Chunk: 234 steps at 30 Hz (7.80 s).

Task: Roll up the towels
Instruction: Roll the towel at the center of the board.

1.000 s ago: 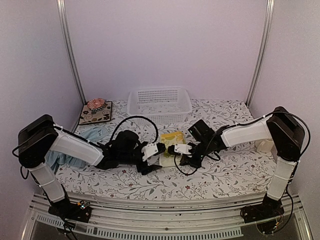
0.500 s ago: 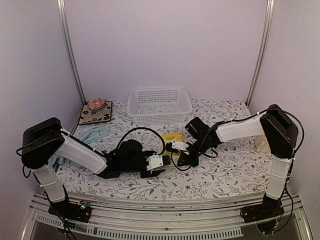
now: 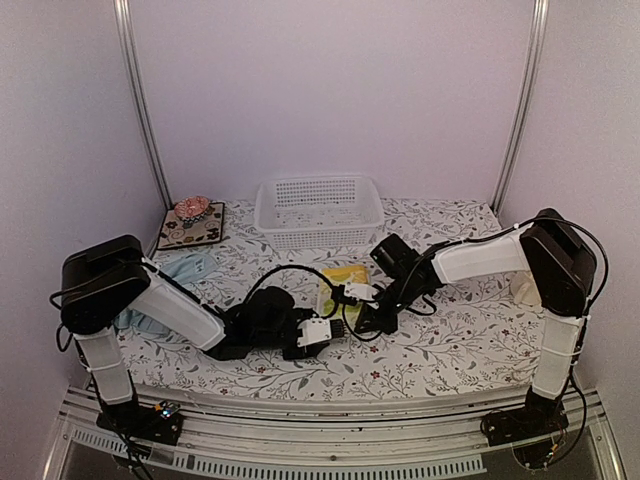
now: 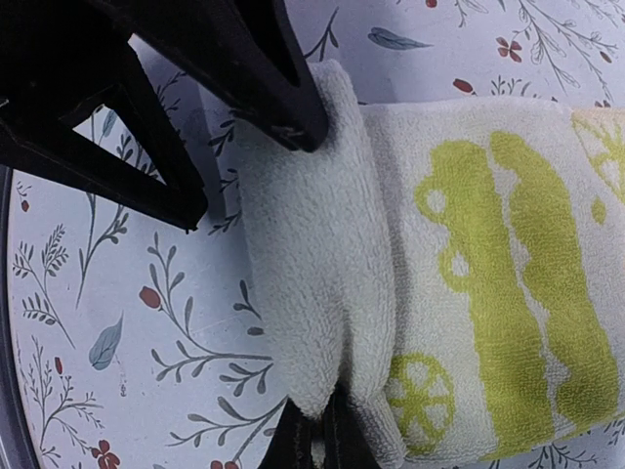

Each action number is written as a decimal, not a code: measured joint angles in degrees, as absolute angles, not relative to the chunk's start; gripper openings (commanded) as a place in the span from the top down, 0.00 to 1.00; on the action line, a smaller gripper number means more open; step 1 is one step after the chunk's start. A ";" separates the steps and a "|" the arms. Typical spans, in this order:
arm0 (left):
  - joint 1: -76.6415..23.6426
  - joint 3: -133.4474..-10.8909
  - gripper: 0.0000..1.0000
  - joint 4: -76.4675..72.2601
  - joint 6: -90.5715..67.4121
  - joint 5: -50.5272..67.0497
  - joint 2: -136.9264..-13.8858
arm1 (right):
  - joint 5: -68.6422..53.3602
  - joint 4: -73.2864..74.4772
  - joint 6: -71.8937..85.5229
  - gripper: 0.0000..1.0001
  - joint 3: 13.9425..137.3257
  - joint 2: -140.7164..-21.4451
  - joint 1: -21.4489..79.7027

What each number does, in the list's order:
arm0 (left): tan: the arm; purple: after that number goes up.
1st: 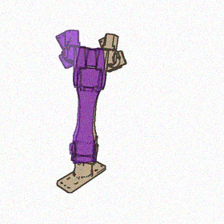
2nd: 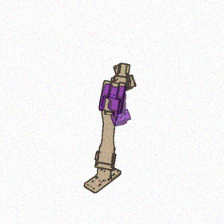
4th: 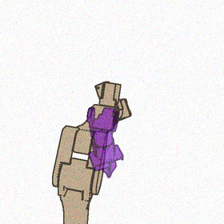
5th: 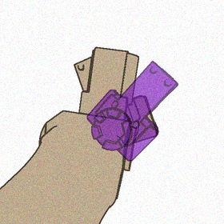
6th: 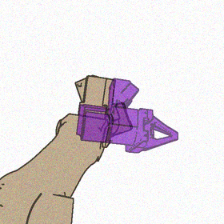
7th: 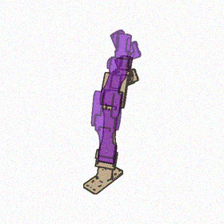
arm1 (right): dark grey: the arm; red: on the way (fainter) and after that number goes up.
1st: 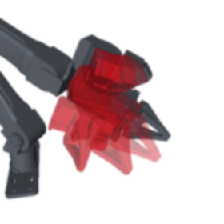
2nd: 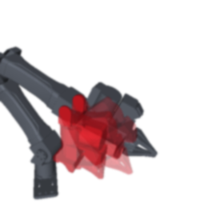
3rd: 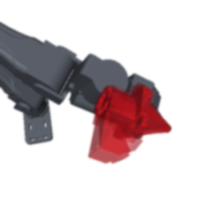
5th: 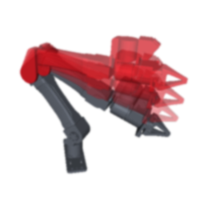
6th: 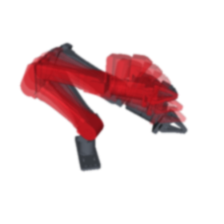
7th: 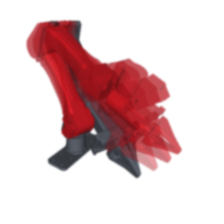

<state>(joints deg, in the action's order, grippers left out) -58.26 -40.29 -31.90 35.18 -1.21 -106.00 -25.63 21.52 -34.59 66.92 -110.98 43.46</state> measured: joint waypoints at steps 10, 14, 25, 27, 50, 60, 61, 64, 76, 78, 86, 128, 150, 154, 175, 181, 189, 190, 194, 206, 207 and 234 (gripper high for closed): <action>-58.48 -41.56 0.71 -31.79 35.88 -4.62 -108.05 | -25.65 21.69 -34.48 0.95 66.92 -110.98 43.44; -58.50 -42.19 0.80 -31.03 36.23 -5.21 -108.68 | -25.76 21.76 -34.52 0.94 66.92 -110.98 43.44; -58.50 -44.23 1.00 -27.46 35.62 -5.13 -108.90 | -25.89 21.87 -34.59 0.80 66.92 -110.96 43.07; -58.48 -44.69 1.00 -26.33 35.22 -4.49 -108.84 | -25.85 21.65 -34.70 0.70 66.63 -110.72 42.74; -50.68 -59.83 0.96 -1.87 26.44 16.82 -108.92 | -23.31 5.28 -41.32 0.53 46.94 -92.75 41.10; -46.33 -69.12 0.91 9.93 24.56 28.82 -115.74 | -22.48 -2.46 -45.21 0.50 43.53 -90.30 41.25; -46.22 -69.80 0.90 10.85 24.34 29.74 -116.75 | -22.31 -2.85 -45.34 0.50 43.53 -90.41 41.34; -45.98 -71.22 0.90 12.43 23.90 31.81 -117.91 | -21.28 -4.03 -46.24 0.50 43.53 -91.66 41.78; -43.53 -76.01 0.90 18.79 23.27 38.26 -120.97 | -17.26 -5.96 -50.61 0.46 43.53 -95.85 43.24; -42.94 -77.45 0.89 20.10 23.07 40.03 -122.17 | -16.47 -6.35 -51.27 0.46 43.53 -96.77 43.57; -41.69 -81.65 0.89 24.58 22.28 44.03 -125.29 | -13.61 -7.33 -52.38 0.57 44.21 -99.88 45.25; -50.22 -49.87 0.64 -6.83 27.46 8.36 -103.09 | -33.19 21.26 -31.57 0.96 67.64 -113.47 39.90; -57.67 -37.50 0.64 -35.40 40.53 -5.41 -102.54 | -39.94 30.70 -22.31 0.96 78.06 -121.08 36.21; -58.57 -37.28 0.64 -37.43 42.06 -5.72 -102.65 | -40.27 30.72 -21.93 0.95 78.06 -121.19 36.05; -59.16 -45.28 0.67 -33.80 46.98 -9.72 -112.38 | -40.49 31.09 -21.82 0.94 78.35 -121.36 35.97; -58.78 -49.67 0.78 -32.49 46.33 -10.87 -115.48 | -40.51 31.07 -21.82 0.93 78.35 -121.36 35.97; -58.72 -51.72 1.00 -29.56 45.32 -10.57 -116.57 | -40.51 31.11 -21.85 0.86 78.35 -121.36 35.92; -58.70 -51.83 1.00 -29.17 45.41 -10.35 -116.49 | -40.51 31.16 -21.87 0.83 78.35 -121.36 35.92; -58.43 -53.21 1.00 -25.61 44.95 -9.08 -116.01 | -40.49 31.31 -21.96 0.71 78.35 -121.05 35.90; -55.42 -65.28 1.00 -4.14 38.48 2.59 -116.44 | -28.12 24.60 -24.80 0.52 66.13 -109.21 33.80; -55.11 -66.06 1.00 -2.83 38.04 3.62 -116.62 | -27.24 23.49 -25.39 0.51 64.38 -107.96 33.78; -46.19 -90.26 0.99 26.98 28.40 33.01 -128.40 | -13.63 -7.33 -51.90 0.49 40.03 -91.18 44.84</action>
